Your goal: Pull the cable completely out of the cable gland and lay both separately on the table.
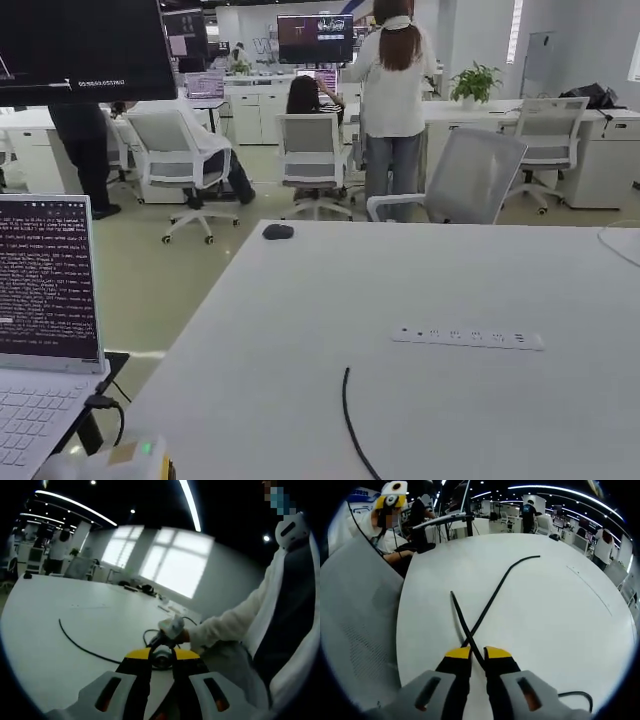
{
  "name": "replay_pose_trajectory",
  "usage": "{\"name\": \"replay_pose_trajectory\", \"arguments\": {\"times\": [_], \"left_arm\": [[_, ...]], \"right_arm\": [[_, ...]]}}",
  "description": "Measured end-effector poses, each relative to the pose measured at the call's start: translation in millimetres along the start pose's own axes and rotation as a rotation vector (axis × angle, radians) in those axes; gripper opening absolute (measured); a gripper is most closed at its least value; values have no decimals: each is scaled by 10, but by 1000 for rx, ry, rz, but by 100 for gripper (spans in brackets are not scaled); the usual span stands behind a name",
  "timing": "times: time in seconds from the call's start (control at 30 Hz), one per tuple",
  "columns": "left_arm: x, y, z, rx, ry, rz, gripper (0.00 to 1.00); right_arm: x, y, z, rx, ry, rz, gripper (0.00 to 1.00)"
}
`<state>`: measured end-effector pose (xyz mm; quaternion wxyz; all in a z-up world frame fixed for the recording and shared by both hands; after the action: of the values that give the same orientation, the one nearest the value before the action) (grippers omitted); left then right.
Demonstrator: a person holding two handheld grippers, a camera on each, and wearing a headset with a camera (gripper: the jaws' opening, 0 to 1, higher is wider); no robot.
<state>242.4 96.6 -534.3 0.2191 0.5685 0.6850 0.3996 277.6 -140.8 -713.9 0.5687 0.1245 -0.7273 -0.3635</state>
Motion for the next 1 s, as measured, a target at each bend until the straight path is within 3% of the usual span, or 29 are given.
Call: {"name": "replay_pose_trajectory", "arguments": {"times": [0.23, 0.47, 0.57, 0.7, 0.87, 1.0], "left_arm": [[-44, -20, 2, 4, -2, 18, 17], [-109, -43, -2, 9, -8, 30, 17], [-131, -29, 8, 9, -7, 30, 17], [-182, -20, 64, 6, 4, 36, 17], [-260, -22, 144, -5, 14, 59, 17], [-347, -31, 270, -2, 35, 72, 17]], "right_arm": [[-29, -55, 27, -40, 10, 10, 10], [-23, -58, -6, -87, -16, -10, 14], [11, -30, -40, -92, -34, -26, 10], [91, 26, -84, -108, -47, -68, 13], [175, 62, -100, -102, -58, -82, 16], [268, 103, -117, -94, -78, -100, 17]]}}
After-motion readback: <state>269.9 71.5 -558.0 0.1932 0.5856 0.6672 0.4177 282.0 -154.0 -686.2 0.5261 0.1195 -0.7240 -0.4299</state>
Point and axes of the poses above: the centre of the closed fingertips' face, and the gripper's own axes: x roughly backward along the fingers, z roughly to its left, y roughly out of its top, the point moved 5 cm from there along x, roughly backward along the fingers, and after that the axes turned 12 degrees about x, right-handed, at the moved point
